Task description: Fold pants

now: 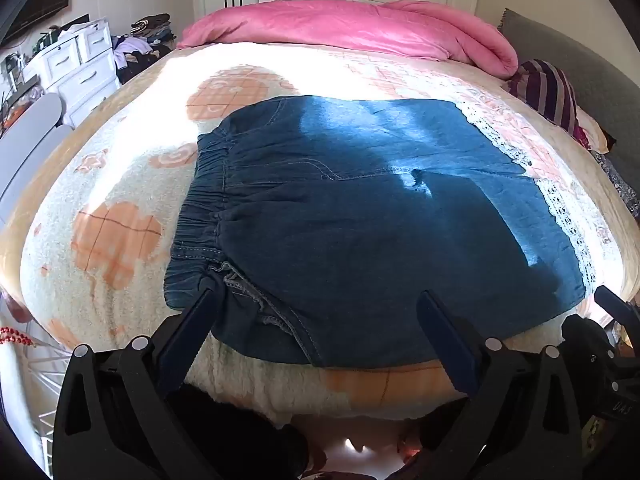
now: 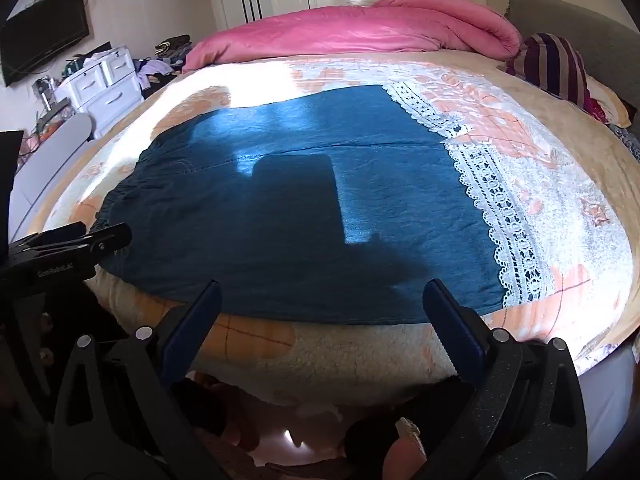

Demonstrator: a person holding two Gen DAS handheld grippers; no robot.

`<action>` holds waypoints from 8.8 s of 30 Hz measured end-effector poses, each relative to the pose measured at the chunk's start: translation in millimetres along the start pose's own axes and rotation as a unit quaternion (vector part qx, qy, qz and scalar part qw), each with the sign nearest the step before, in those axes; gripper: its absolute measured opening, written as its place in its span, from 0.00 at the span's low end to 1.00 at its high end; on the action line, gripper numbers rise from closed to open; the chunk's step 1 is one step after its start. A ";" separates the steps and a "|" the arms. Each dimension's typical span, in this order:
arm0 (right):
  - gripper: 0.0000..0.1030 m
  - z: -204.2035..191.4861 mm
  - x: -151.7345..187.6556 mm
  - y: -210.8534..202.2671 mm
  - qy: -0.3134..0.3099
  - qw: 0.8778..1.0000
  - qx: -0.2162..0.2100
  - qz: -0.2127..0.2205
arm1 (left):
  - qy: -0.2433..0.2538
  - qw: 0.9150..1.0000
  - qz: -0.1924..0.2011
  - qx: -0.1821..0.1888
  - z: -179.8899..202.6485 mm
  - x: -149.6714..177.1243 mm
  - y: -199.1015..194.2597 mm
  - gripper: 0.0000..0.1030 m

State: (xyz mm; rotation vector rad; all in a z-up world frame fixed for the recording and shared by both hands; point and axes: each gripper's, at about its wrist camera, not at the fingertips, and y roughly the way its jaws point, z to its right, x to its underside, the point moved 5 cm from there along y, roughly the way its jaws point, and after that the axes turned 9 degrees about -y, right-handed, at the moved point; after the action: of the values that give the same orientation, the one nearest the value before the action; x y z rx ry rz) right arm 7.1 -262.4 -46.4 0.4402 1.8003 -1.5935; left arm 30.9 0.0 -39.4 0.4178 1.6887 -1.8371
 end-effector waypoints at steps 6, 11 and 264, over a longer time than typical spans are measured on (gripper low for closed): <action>0.92 0.0 -0.3 -0.5 -0.003 1.000 0.004 0.004 | -0.005 1.000 -0.002 -0.001 -2.9 1.8 0.0 0.96; 0.92 -0.6 -1.3 -2.3 0.000 1.000 0.004 0.003 | 0.000 1.000 -0.004 0.003 -2.6 -2.5 0.9 0.96; 0.16 -122.6 -11.0 32.4 -0.240 0.933 -0.262 -0.055 | 0.111 0.991 -0.013 0.079 -57.2 -23.1 32.5 0.38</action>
State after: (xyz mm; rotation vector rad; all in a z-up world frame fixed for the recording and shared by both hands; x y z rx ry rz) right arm 3.5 -136.0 -60.7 -0.2813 1.7779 -1.0901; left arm 59.3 60.6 -59.1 0.6919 1.7024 -2.0143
